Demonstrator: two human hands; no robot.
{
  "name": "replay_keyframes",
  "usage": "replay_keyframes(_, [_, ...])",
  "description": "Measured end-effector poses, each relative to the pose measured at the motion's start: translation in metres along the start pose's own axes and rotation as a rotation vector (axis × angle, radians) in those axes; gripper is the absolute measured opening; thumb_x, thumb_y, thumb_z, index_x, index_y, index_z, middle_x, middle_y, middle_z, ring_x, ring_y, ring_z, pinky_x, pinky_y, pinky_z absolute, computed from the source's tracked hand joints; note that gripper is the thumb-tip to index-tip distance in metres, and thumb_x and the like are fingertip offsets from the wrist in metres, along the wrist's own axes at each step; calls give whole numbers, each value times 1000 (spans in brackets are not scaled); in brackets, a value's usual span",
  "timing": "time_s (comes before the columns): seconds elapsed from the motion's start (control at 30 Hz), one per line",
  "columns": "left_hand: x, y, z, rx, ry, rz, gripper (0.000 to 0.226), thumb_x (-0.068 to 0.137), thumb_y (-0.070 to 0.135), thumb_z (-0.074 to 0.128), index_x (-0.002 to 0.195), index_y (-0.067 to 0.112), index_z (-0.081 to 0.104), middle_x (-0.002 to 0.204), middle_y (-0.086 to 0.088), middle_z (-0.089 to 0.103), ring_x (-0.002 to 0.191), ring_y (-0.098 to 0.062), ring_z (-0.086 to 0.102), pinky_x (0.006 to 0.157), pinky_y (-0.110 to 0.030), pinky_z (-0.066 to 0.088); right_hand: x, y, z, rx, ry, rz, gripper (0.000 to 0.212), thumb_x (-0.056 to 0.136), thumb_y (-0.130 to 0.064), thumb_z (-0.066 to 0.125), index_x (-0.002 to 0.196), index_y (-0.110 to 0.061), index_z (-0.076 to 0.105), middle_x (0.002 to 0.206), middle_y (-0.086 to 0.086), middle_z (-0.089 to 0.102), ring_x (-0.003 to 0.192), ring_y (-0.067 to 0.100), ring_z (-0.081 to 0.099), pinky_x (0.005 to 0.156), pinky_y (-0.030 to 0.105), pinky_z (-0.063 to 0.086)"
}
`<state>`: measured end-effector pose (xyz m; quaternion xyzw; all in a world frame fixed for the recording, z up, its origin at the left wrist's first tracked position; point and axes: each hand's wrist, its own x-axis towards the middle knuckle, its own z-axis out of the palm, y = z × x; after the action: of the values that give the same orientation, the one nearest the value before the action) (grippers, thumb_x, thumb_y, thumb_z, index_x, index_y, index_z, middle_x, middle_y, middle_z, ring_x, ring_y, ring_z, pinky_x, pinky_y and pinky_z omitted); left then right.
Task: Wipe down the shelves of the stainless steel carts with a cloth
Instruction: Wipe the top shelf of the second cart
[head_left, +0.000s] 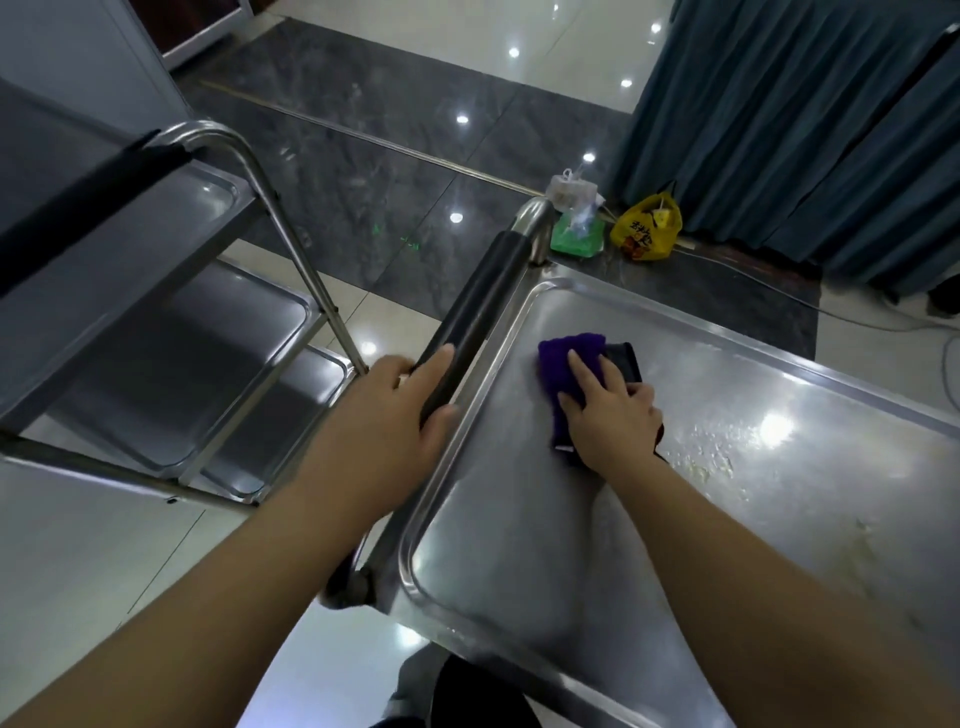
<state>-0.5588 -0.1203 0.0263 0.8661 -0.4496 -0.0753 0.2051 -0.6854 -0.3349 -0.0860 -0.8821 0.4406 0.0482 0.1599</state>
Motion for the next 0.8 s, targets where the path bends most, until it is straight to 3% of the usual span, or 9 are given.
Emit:
replay_keyframes(0.07, [-20,-3,-2,-50,5,-23,55,91,35,52,143,27,35,103,-8,52,77,-17,50,68,-28,43,-5,-11,-2,5,-7,51,54,96,-52,30,145,-48,9,156,-4,16,128,34,24,104,50,24])
replay_keyframes(0.17, [-31,-6,1,-63,21,-45,52,93,34,48,143,29,33,104,-8,49,80,-19,49,70,-32,45,-30,-43,2,4,-54,42,55,96,-51,28,146,-46,5,156,-4,13,130,39,20,105,56,21])
replay_keyframes(0.33, [-41,-15,1,-120,32,-59,52,94,35,45,144,31,30,108,-6,48,84,-17,51,75,-32,49,-104,-72,44,-123,-63,-476,53,94,-54,30,143,-53,8,156,-9,16,125,35,24,94,45,25])
replay_keyframes(0.4, [-46,-18,1,-130,36,-59,51,94,35,45,143,31,31,109,-7,49,87,-19,52,78,-36,50,-111,-56,47,-141,-71,-577,52,94,-54,31,141,-56,10,155,-12,18,124,32,27,94,43,26])
replay_keyframes(0.47, [-48,-17,1,-128,41,-55,50,94,35,45,143,31,32,111,-9,50,91,-24,53,81,-41,50,-97,-34,41,-120,-28,-423,52,93,-55,33,140,-57,11,155,-13,18,128,31,26,98,44,27])
replay_keyframes(0.57, [-48,-16,3,-121,59,-42,49,95,33,45,142,30,34,113,-11,51,96,-26,51,83,-41,48,-70,-23,26,21,-17,51,54,94,-52,33,143,-51,9,156,-7,16,131,38,21,104,53,23])
replay_keyframes(0.63, [-48,-17,4,-120,71,-32,48,95,32,46,142,28,36,114,-13,52,99,-28,51,84,-41,46,-73,-44,29,48,10,180,55,95,-51,32,144,-48,8,156,-5,14,130,42,18,103,56,18])
replay_keyframes(0.7, [-49,-18,5,-135,75,-33,48,95,32,46,141,27,38,115,-14,53,102,-30,51,87,-42,45,-98,-74,43,-15,15,32,55,94,-52,32,143,-50,8,156,-5,15,126,41,20,98,53,21])
replay_keyframes(0.8, [-51,-21,5,-172,80,-39,47,95,33,45,141,27,39,117,-11,54,106,-29,50,91,-44,44,-156,-88,67,-97,49,-437,53,90,-52,38,141,-50,24,150,-6,33,113,38,34,87,46,29])
